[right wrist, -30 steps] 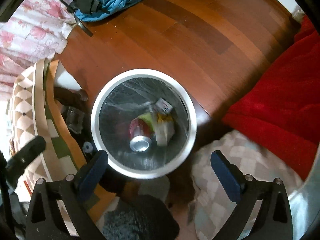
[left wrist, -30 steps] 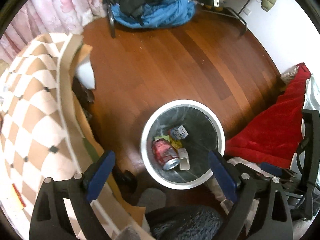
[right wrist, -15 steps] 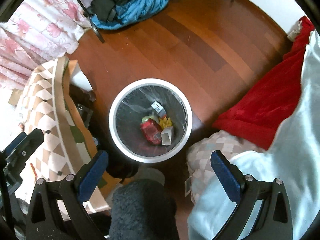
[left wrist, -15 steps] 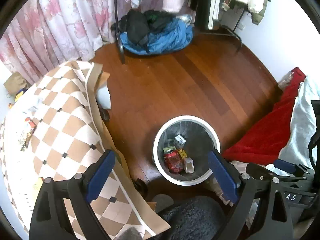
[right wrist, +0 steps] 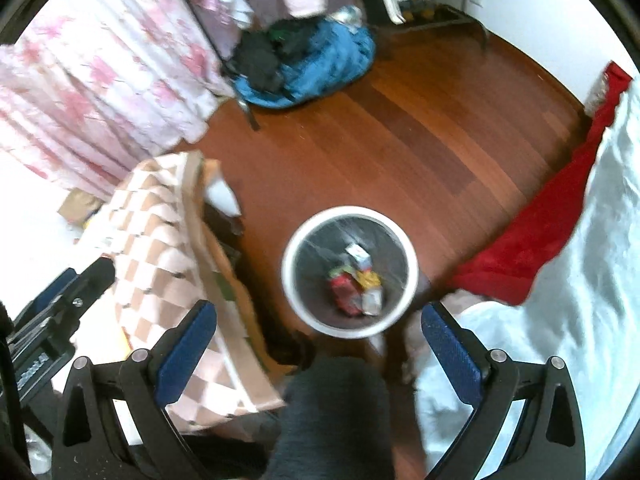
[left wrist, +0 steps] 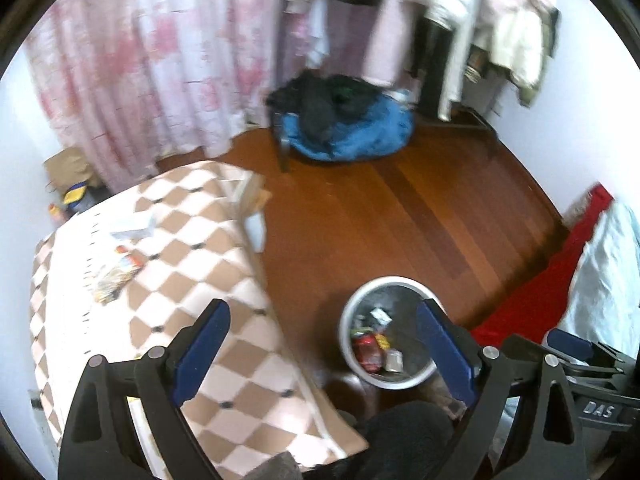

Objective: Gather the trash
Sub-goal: 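Move both grippers back over the table toward the yellow cigarette pack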

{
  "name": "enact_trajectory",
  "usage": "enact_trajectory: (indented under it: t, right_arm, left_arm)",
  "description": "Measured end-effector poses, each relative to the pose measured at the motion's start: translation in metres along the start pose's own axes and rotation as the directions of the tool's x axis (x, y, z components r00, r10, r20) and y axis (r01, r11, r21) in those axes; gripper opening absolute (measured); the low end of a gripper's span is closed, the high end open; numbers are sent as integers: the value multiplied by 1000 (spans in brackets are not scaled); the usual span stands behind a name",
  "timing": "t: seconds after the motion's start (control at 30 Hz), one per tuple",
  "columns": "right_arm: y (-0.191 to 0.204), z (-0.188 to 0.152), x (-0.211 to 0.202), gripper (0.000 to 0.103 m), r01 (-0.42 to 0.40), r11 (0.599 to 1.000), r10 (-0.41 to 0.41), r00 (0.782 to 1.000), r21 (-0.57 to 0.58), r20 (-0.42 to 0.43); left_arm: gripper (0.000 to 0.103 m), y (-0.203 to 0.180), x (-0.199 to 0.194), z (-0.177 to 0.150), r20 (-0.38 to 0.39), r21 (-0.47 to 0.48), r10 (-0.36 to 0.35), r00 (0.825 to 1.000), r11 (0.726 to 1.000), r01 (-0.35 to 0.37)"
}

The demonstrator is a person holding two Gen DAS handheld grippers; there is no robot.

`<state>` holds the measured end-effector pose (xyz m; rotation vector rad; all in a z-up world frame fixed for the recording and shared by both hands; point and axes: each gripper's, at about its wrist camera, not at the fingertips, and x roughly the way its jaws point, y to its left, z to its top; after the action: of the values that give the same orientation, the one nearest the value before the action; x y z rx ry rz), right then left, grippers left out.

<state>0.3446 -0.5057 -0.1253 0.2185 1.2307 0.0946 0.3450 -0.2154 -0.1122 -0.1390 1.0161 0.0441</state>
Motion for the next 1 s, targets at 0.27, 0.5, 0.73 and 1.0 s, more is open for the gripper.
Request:
enact_trajectory:
  t: [0.27,0.5,0.73,1.0]
  right_arm:
    - [123,-18,41,103,-137,973,123,989,-186,-84]
    - [217,-63,136,93,-225,925,141,951,-307,-274]
    - [253,-95,205,65,-216,925,88,922,-313,-376]
    - [249,-96,216,65,-168,928,31,925,-332,-379]
  left_arm:
    - [95,155,28,-43,-81,-96,194,978,975,-201]
    - [95,229,88,-101,-267,95,293,918,956,-277]
    - [95,217,126,-118,-376,325,212,902,942,-86]
    - [66,199,135,-121,-379,403,147,914,915,21]
